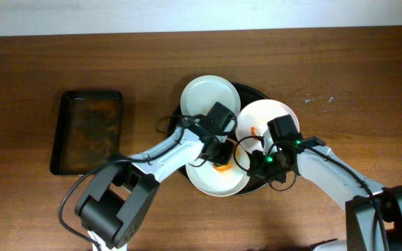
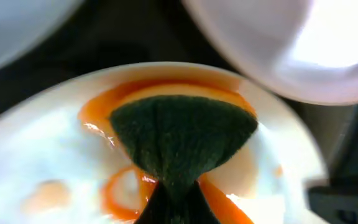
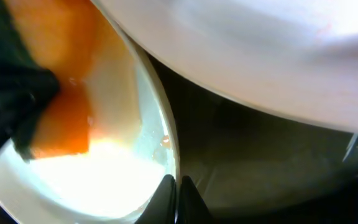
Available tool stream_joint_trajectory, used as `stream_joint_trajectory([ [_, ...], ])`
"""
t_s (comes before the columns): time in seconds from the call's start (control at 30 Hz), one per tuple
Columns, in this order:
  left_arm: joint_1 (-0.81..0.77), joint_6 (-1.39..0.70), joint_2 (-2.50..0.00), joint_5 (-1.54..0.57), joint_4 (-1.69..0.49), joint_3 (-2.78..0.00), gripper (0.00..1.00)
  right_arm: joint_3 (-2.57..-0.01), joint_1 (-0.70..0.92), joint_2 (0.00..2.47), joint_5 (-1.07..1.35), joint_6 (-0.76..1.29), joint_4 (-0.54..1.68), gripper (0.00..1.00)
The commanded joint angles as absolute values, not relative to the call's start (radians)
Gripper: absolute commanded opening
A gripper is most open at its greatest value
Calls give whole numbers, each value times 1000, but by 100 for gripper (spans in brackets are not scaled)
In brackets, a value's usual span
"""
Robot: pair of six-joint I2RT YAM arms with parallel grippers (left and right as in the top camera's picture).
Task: Clean dirty plates on tray and stack at the side
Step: 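Scrub the front plate with the sponge in the left gripper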
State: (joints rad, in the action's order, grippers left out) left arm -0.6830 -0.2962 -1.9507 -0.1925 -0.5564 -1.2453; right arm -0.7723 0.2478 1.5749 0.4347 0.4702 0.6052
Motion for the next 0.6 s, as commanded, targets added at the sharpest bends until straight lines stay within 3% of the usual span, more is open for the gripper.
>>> stream_joint_trajectory([
  [0.0,-600,-298,-1980,9,-604,-1230,1,-772,255,1579,402,455,632,4],
  [0.13,-572,-272,-1929,91,-656,-1252,1,-773,255,1579,403,455,632,4],
  [0.2,-572,-272,-1835,256,-695,-1252,1,-773,255,1579,403,455,632,4],
  [0.4,-572,-272,-1647,270,-698,-1252,1,-773,255,1579,402,455,632,4],
  [0.43,-568,-272,-1629,270,-698,-1252,1,-773,255,1579,403,455,631,8],
  [0.47,-562,-273,-1618,270,-707,-1252,1,-773,255,1579,403,455,632,30],
  [0.5,-552,-276,-1613,270,-719,-1252,1,-773,255,1579,403,454,632,40],
  [0.57,-530,-276,-1608,209,-736,-1252,1,-773,255,1579,403,454,631,45],
])
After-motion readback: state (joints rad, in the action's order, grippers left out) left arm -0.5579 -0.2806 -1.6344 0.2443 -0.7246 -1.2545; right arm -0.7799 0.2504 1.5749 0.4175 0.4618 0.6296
